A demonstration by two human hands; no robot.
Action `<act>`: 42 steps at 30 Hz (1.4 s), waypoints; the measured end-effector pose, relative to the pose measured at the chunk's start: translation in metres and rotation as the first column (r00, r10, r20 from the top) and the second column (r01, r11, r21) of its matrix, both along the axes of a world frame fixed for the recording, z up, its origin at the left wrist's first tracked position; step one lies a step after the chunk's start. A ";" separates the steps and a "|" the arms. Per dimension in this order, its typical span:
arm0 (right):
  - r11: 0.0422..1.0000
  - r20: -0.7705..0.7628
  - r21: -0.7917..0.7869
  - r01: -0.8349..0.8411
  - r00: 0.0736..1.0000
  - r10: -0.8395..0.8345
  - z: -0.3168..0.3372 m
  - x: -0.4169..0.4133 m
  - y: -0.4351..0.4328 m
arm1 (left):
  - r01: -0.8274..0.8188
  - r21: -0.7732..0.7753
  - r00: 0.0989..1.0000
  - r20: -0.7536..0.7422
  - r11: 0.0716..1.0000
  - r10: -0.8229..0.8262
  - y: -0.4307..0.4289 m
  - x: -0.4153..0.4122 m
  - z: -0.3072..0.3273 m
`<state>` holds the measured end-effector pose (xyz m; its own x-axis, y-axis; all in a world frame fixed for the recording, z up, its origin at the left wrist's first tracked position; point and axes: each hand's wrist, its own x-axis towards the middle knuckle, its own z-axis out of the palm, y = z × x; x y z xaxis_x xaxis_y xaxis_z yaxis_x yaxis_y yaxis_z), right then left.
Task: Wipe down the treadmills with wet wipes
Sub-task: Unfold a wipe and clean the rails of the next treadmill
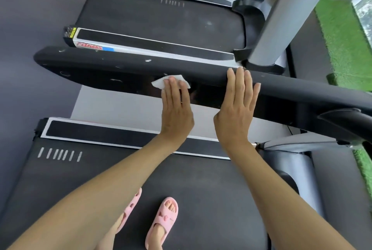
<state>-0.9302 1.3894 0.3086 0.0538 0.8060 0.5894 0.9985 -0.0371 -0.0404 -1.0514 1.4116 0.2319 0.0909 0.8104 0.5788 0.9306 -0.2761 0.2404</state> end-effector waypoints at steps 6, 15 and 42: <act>0.996 -0.084 -0.021 0.090 0.992 -0.092 0.000 -0.028 0.000 | -0.085 -0.087 0.996 0.018 0.993 0.086 -0.002 -0.021 -0.003; 0.963 0.038 -0.121 -0.241 0.968 0.247 0.015 -0.046 0.011 | 0.050 -0.225 0.986 0.168 0.973 -0.012 -0.011 -0.001 0.005; 0.861 0.066 -0.107 -0.497 0.860 0.505 0.000 -0.175 0.049 | -0.274 -0.462 0.729 0.472 0.843 0.496 0.027 -0.132 -0.013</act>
